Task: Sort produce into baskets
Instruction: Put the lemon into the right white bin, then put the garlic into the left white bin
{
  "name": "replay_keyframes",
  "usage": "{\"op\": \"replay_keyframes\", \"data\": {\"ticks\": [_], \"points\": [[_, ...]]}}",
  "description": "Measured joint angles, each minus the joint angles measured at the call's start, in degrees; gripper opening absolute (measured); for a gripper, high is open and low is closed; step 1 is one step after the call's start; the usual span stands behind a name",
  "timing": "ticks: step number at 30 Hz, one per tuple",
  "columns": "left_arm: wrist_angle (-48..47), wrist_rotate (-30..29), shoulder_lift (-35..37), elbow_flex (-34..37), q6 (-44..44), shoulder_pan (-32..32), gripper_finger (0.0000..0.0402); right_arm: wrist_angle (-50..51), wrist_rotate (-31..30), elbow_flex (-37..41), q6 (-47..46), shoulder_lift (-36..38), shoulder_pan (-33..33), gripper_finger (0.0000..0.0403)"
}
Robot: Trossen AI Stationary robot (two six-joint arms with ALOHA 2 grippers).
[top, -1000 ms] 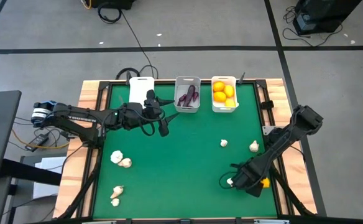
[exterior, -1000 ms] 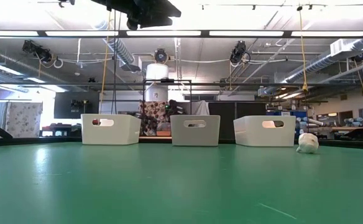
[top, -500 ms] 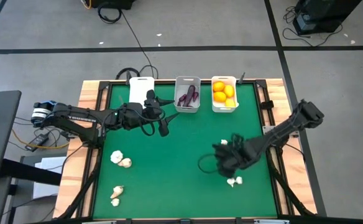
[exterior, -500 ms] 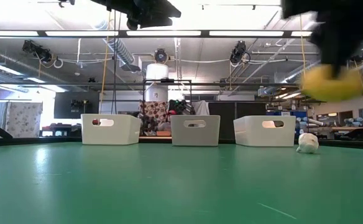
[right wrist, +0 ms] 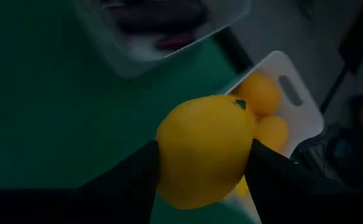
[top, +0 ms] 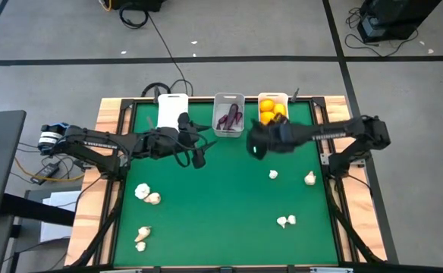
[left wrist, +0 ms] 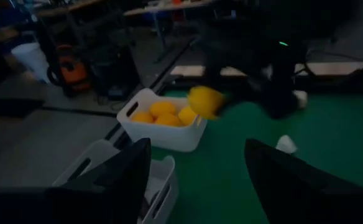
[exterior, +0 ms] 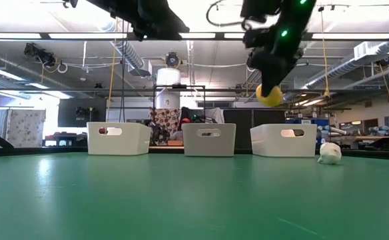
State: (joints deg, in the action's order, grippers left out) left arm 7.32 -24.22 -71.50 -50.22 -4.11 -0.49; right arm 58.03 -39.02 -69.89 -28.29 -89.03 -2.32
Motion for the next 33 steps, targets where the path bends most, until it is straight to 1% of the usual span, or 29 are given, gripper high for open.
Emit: {"op": "replay_keyframes", "data": {"ticks": [5, 11, 15, 17, 19, 22, 26, 28, 30, 31, 33], "points": [[-3.0, -3.3, 0.0, 0.0, 1.6, 0.0, 0.0266, -3.8, 4.7, 0.0, 7.4, 0.0, -11.7, 0.0222], [-8.5, -4.3, 0.0, 0.0, 4.6, 0.1, 0.0266, -4.2, 4.7, 0.0, 10.9, 0.0, -23.5, 0.0232], [-14.1, -1.6, -0.1, 0.0, 5.3, 0.7, 0.0266, -5.3, 11.9, 0.0, 13.1, 0.0, -28.5, 0.0255], [-16.9, -1.5, -0.2, 0.0, 5.4, 0.9, 0.0266, -5.9, 14.7, 0.0, 13.9, 0.0, -29.6, 0.0271], [-17.6, -1.7, -0.2, 0.0, 5.8, 1.2, 0.0266, -6.4, 15.5, 0.0, 15.7, 0.0, -30.0, 0.0290], [-17.6, -1.7, -0.2, 0.0, 8.5, 1.3, 0.0266, -6.5, 14.5, 0.0, 18.1, 0.0, -30.1, 0.0317], [-19.1, -1.7, 0.2, 0.0, 12.8, 0.5, 0.0266, -6.5, 13.3, 0.0, 18.2, 0.0, -29.8, 0.0346], [-23.7, -1.7, 0.8, -0.7, 15.8, -0.4, 0.0266, -9.2, 13.1, 0.0, 19.3, 0.0, -28.8, 0.0354], [-29.1, -1.8, 0.9, -2.8, 19.6, -1.4, 0.0266, -15.1, 13.5, 0.0, 20.9, 0.1, -27.3, 0.0358], [-33.4, -1.8, 0.9, -3.8, 21.8, -2.1, 0.0266, -18.8, 14.4, 0.0, 21.8, 0.2, -26.4, 0.0358], [-42.0, -1.8, 0.9, -6.0, 27.1, -4.0, 0.0266, -27.3, 18.2, 0.0, 24.1, 0.4, -24.9, 0.0358]]}}
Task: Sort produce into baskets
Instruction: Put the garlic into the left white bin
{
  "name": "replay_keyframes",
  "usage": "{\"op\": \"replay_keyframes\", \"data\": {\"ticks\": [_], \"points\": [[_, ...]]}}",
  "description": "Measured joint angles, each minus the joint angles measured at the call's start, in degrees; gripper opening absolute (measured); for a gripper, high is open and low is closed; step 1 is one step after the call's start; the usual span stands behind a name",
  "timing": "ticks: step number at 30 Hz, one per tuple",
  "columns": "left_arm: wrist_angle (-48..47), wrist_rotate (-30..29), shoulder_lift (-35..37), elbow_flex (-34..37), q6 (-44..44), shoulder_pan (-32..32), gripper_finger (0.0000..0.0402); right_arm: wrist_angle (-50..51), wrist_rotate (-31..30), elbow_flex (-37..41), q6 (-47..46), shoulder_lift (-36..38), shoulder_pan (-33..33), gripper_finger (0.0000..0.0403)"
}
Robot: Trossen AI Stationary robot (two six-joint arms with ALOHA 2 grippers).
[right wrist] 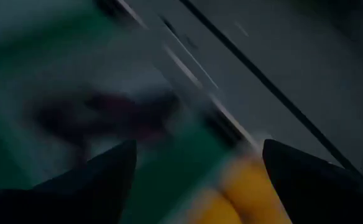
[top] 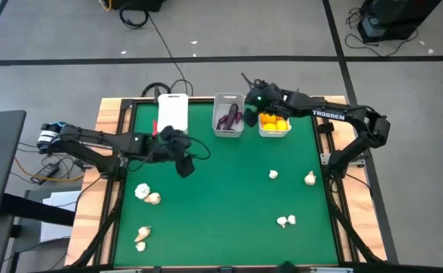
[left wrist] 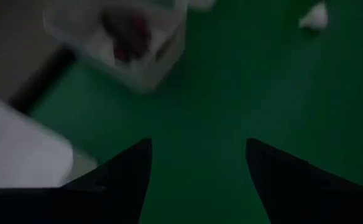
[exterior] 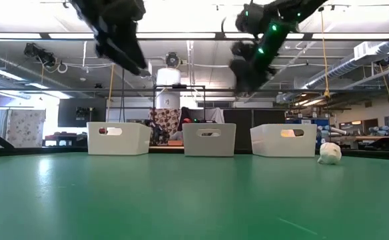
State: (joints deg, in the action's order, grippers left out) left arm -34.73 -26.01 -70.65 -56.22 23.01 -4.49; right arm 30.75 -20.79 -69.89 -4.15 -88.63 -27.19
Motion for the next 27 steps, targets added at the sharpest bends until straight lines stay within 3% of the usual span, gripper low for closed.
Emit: {"op": "replay_keyframes", "data": {"ticks": [7, 12, 17, 21, 27], "points": [[-21.8, 0.1, -0.1, -1.4, 21.8, -7.4, 0.0253, -21.6, 22.2, 0.0, 2.9, 0.1, 4.7, 0.0356], [-32.7, 6.2, -1.0, -0.3, 35.0, -10.9, 0.0236, -24.8, 32.0, 0.0, 7.1, 0.1, 6.9, 0.0356], [-32.2, 17.4, -1.0, 2.7, 38.7, -12.8, 0.0230, -24.7, 33.7, 2.5, 10.6, -0.2, 9.2, 0.0356], [-22.9, 25.1, -2.0, 7.1, 35.7, -16.4, 0.0230, -26.0, 36.4, 2.8, 11.9, 0.7, 9.8, 0.0354], [-18.7, 27.6, -3.6, 12.2, 36.3, -21.2, 0.0229, -26.6, 38.9, 2.7, 11.7, 2.4, 10.0, 0.0348]]}}
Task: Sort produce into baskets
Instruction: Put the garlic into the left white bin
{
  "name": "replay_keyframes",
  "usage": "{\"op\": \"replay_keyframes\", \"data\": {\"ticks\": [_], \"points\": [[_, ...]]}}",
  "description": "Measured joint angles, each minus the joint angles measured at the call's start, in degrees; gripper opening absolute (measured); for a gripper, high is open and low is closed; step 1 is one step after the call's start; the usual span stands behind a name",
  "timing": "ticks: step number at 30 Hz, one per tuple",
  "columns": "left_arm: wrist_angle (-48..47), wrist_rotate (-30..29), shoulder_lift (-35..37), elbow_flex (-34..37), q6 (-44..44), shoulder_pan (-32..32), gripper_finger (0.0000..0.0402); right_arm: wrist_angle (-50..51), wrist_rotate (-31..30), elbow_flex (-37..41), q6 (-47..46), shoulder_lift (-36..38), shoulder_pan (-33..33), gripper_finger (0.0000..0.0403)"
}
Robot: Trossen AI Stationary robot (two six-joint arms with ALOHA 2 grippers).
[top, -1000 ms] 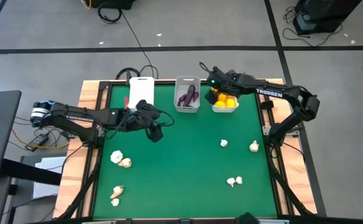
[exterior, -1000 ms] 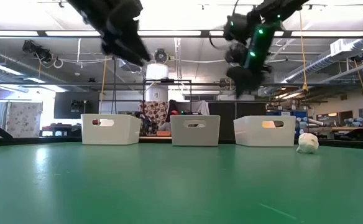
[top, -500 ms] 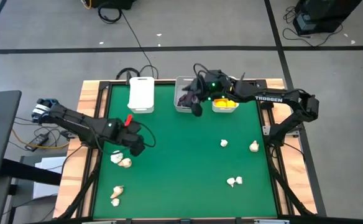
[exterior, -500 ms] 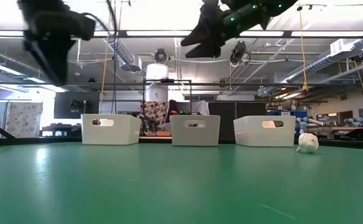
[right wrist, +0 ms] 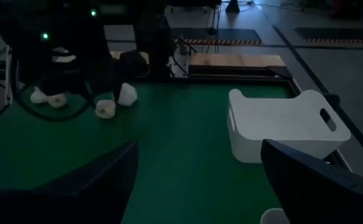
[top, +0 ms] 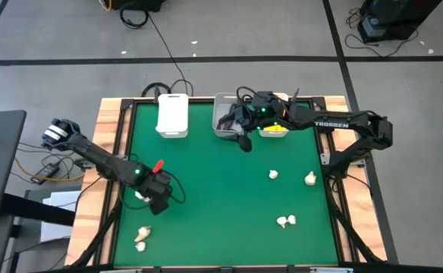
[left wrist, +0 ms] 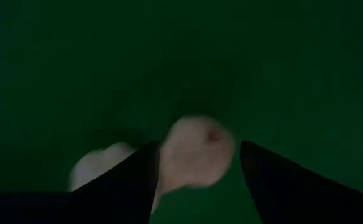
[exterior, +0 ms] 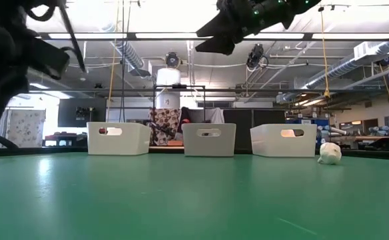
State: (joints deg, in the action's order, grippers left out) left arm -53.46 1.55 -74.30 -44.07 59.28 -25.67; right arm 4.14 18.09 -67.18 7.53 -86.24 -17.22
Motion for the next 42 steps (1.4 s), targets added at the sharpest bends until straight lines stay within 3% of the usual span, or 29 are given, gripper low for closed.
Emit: {"op": "replay_keyframes", "data": {"ticks": [14, 24, 27, 34, 42], "points": [[5.5, 2.2, -3.5, 6.0, 2.1, -1.8, 0.0226, 0.5, -0.6, 0.0, -0.2, 0.0, 0.1, 0.0347], [4.9, 4.4, -3.8, 4.6, 3.1, -1.7, 0.0164, 0.4, -0.6, 0.1, -0.2, 0.0, 0.1, 0.0347], [-0.4, 3.6, -3.8, 1.8, 5.0, -1.1, 0.0164, 0.4, -0.6, 0.1, 0.0, 0.0, 0.1, 0.0347], [-15.7, -6.4, -3.8, -6.7, 8.3, 2.1, 0.0164, 0.4, -0.6, 0.1, 0.0, 0.0, 0.1, 0.0347], [-21.4, 0.0, -3.8, -8.8, 9.1, 2.9, 0.0163, 1.9, -0.6, 0.1, 0.2, 0.0, 0.1, 0.0347]]}}
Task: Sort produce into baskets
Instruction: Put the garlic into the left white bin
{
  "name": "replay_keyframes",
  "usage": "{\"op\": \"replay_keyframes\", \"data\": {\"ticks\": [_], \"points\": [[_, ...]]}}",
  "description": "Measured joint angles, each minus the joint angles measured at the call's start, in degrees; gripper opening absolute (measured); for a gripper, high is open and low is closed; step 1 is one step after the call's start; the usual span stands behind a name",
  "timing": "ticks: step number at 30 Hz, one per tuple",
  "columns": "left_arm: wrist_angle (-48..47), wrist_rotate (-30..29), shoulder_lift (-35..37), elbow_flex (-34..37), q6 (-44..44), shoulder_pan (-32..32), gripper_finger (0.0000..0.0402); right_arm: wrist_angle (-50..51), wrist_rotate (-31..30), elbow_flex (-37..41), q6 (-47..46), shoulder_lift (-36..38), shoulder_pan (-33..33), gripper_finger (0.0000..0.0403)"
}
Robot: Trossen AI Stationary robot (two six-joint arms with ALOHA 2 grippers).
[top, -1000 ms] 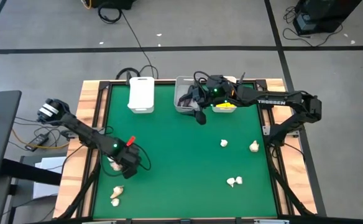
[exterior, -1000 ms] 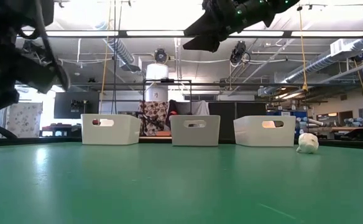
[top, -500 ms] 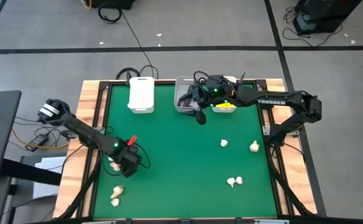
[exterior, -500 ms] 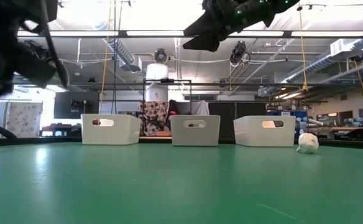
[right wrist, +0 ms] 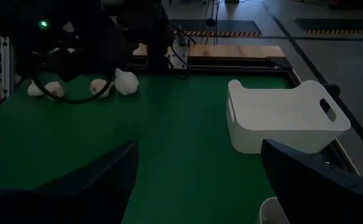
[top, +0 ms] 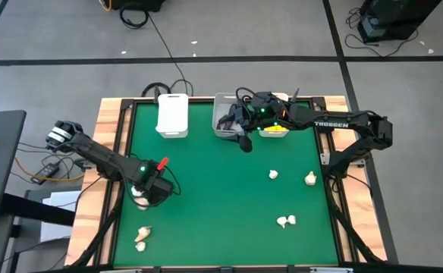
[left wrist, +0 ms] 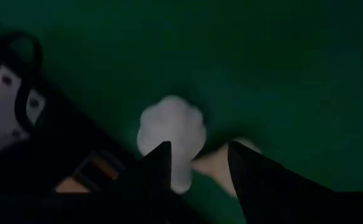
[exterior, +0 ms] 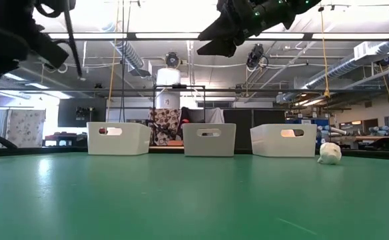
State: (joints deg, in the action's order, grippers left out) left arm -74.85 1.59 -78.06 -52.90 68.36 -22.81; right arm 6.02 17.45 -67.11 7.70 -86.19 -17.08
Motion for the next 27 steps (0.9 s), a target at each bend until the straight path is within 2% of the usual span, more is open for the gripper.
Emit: {"op": "replay_keyframes", "data": {"ticks": [11, 16, 21, 27], "points": [[0.0, 4.5, 0.0, 5.4, -0.5, -0.1, 0.0163, 0.5, 0.0, 0.0, 0.0, 0.0, 0.0, 0.0347], [0.2, 8.2, 0.0, 6.5, -0.6, -0.1, 0.0163, 0.6, 0.0, 0.0, 0.0, 0.0, 0.0, 0.0347], [0.3, 9.0, 0.0, 7.2, -0.7, -0.2, 0.0161, 0.6, 0.0, 0.0, 0.0, 0.0, 0.0, 0.0347], [1.3, 8.5, 0.0, 7.3, -0.8, -0.2, 0.0124, 0.6, 0.0, 0.0, 0.0, 0.0, 0.0, 0.0347]]}}
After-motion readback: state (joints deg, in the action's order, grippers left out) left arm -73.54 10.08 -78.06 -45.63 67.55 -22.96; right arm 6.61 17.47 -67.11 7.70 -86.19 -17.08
